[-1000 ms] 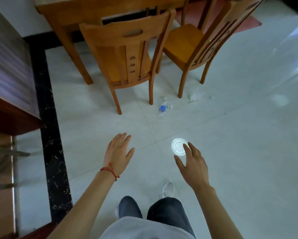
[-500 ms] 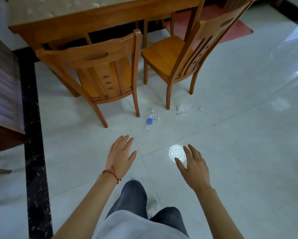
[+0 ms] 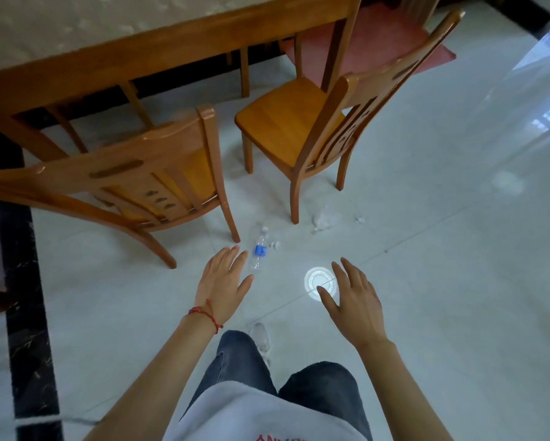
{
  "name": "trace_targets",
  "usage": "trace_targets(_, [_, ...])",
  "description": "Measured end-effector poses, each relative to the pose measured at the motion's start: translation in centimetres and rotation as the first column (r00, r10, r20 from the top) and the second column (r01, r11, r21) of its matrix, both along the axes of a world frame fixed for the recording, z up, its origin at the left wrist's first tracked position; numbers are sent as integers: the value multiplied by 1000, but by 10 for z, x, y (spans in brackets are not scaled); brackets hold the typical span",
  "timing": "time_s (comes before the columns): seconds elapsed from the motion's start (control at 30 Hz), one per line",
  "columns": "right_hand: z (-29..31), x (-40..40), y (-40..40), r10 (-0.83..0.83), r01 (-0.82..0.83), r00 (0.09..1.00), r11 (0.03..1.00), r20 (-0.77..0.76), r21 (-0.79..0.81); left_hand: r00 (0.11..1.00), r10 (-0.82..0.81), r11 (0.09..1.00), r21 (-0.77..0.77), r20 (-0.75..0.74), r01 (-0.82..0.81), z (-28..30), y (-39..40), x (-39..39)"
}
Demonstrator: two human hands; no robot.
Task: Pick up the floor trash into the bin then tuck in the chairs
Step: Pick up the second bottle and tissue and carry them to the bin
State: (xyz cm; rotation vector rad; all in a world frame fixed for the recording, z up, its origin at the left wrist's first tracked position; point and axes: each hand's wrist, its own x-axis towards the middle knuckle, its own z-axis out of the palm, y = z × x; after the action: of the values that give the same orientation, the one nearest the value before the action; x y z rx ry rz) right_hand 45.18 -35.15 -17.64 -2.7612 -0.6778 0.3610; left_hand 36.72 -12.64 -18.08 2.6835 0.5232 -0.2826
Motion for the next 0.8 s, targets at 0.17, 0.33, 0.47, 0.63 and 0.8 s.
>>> trace_targets(0.17, [-2, 46, 9, 29, -29, 999, 999, -13, 28, 998, 56, 998, -8, 3, -55, -1, 6, 41])
trace_targets(0.33, [-20, 93, 12, 150, -150, 987, 989, -59, 11, 990, 133, 991, 16, -41, -132, -14, -1, 68])
trace_targets(0.47, [-37, 134, 9, 239, -240, 968, 971, -80, 0, 972, 228, 974, 19, -60, -228, -28, -10, 89])
trace_targets(0.63, [-70, 174, 12, 315, -318, 945, 948, -85, -23, 934, 354, 934, -33, -40, -355, -56, -21, 104])
trace_targets(0.8, [-111, 189, 29, 343, -347, 933, 938, -104, -20, 921, 387, 919, -61, -40, -389, -94, -18, 112])
